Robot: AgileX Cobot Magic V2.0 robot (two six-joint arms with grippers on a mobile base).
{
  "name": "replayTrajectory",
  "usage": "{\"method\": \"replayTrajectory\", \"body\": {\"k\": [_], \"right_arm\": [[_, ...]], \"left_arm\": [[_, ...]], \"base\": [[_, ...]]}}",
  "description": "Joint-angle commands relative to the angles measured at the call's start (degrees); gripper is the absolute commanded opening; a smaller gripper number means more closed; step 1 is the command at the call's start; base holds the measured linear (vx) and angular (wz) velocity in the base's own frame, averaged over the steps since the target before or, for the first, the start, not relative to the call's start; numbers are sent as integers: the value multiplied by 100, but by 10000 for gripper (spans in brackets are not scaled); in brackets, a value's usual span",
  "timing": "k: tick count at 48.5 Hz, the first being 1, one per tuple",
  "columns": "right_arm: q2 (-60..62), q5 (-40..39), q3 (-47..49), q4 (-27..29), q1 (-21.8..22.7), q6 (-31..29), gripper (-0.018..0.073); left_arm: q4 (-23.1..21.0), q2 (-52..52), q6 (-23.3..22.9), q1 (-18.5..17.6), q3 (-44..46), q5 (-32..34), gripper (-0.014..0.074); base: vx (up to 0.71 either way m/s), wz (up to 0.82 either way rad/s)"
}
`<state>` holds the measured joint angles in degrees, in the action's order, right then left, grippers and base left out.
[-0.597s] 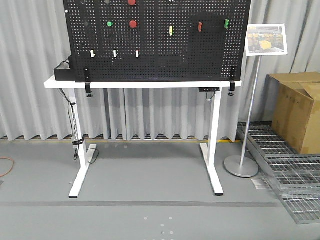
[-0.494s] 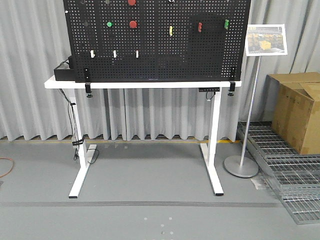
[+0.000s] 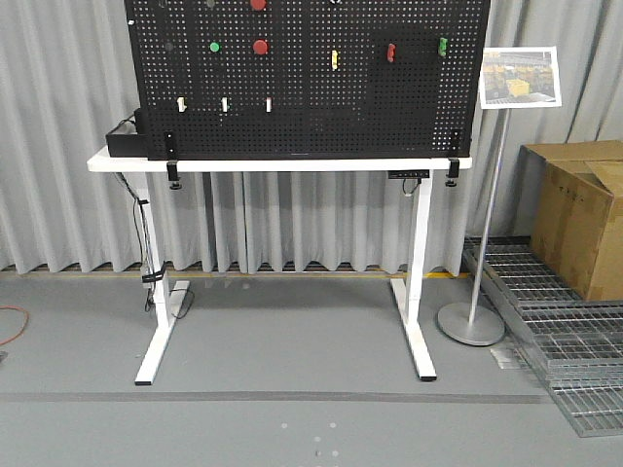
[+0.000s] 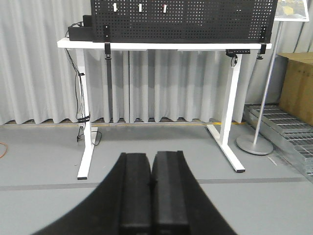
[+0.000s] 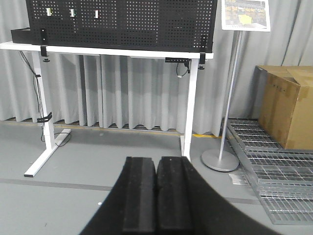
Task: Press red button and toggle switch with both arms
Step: 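Drive the base forward toward the black pegboard on the white table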
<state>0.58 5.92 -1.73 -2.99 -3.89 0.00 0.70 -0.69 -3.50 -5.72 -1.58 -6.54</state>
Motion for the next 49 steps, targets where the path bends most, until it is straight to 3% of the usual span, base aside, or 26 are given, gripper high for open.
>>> {"method": "replayTrajectory", "body": {"k": [1,24,49], "right_arm": [[89,-475,-66,-74,10,0,-3],[89,-475,-66,-74,10,0,-3],[89,-475,-66,-74,10,0,-3]], "left_arm": [[2,-87,-38,-10,-200,459,2],[2,-87,-38,-10,-200,459,2],[2,-87,-38,-10,-200,459,2]], "base": [[1,0],[13,-2],[35,4]]}}
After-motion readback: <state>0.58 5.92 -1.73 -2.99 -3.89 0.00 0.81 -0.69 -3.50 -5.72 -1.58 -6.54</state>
